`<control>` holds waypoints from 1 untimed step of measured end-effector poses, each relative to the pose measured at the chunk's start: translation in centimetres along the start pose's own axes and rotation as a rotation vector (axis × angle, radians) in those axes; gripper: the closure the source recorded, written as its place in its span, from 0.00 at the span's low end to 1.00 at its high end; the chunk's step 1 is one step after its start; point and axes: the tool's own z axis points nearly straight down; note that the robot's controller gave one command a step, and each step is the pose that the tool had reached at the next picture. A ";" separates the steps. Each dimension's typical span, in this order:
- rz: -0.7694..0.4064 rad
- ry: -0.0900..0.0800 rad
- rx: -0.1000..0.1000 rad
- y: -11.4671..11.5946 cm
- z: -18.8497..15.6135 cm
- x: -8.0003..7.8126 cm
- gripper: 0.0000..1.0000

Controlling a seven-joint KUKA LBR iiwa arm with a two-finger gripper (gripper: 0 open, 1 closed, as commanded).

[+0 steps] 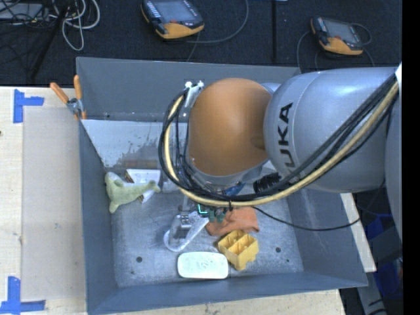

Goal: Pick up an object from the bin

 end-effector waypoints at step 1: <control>0.003 -0.006 -0.001 -0.1 -0.3 -0.2 0.00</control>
Offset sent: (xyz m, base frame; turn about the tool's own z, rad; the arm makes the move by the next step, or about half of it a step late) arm 0.0137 0.0008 0.0629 0.1188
